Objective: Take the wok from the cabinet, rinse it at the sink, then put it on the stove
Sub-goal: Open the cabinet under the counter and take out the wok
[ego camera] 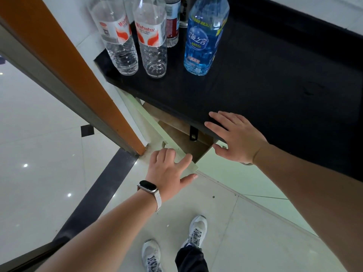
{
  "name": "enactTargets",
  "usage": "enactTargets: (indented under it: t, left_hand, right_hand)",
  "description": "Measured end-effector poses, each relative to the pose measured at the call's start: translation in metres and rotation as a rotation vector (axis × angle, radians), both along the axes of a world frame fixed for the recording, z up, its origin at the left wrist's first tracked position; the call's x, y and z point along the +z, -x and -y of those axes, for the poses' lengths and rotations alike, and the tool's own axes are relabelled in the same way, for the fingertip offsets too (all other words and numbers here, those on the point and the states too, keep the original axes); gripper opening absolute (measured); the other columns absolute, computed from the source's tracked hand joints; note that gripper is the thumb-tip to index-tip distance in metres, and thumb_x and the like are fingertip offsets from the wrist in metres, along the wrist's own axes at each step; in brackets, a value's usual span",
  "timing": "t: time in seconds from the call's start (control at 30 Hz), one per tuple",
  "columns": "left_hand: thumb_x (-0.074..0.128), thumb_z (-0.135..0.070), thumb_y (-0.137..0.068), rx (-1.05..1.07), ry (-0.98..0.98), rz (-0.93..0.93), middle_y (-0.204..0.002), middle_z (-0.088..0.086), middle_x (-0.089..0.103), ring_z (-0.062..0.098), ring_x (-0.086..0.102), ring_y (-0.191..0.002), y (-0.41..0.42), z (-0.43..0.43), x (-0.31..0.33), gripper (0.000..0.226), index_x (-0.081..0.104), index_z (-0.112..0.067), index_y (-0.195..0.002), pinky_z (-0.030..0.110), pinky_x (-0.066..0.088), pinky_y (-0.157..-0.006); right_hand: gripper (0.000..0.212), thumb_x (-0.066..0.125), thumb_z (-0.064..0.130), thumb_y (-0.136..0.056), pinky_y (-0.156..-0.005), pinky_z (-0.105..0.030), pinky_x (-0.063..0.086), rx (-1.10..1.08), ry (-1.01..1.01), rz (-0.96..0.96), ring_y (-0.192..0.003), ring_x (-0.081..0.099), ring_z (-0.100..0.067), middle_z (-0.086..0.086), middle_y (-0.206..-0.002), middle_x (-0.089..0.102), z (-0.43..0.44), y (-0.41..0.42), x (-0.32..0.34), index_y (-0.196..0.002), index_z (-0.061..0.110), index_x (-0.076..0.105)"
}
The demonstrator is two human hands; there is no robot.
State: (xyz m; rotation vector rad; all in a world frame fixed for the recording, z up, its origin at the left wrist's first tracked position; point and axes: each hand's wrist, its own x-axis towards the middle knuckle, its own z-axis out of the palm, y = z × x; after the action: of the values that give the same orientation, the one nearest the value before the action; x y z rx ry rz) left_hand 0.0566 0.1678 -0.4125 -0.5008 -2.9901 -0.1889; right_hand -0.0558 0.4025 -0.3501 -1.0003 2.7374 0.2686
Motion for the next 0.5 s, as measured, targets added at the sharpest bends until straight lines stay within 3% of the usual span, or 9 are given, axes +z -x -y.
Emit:
enactTargets:
  t: [0.13, 0.2, 0.5]
  left_hand:
    - [0.055, -0.056, -0.085, -0.085, -0.008, 0.017, -0.12, 0.015, 0.058, 0.037, 0.049, -0.12, 0.007, -0.002, 0.004, 0.046, 0.063, -0.019, -0.112, 0.056, 0.037, -0.106]
    - [0.053, -0.054, -0.086, -0.127, 0.018, 0.065, -0.125, 0.013, 0.061, 0.035, 0.049, -0.128, 0.009, -0.003, 0.006, 0.047, 0.062, -0.017, -0.114, 0.056, 0.035, -0.11]
    - [0.053, -0.063, -0.082, -0.18, 0.036, 0.107, -0.107, 0.009, 0.065, 0.031, 0.059, -0.107, 0.003, 0.017, 0.015, 0.053, 0.065, -0.016, -0.103, 0.049, 0.043, -0.101]
  right_hand:
    - [0.066, 0.034, 0.058, -0.092, -0.117, -0.044, 0.025, 0.0, 0.004, -0.006, -0.147, 0.028, -0.027, -0.002, -0.162, 0.027, 0.0, 0.0, -0.001, -0.151, 0.03, 0.028]
    - [0.066, 0.037, 0.057, -0.092, -0.117, -0.043, 0.024, 0.004, 0.002, -0.011, -0.147, 0.027, -0.027, -0.002, -0.163, 0.026, -0.001, 0.0, -0.001, -0.152, 0.03, 0.027]
    - [0.066, 0.035, 0.055, -0.092, -0.116, -0.045, 0.027, 0.006, -0.018, -0.018, -0.146, 0.029, -0.028, -0.004, -0.162, 0.028, -0.001, -0.001, 0.0, -0.152, 0.028, 0.03]
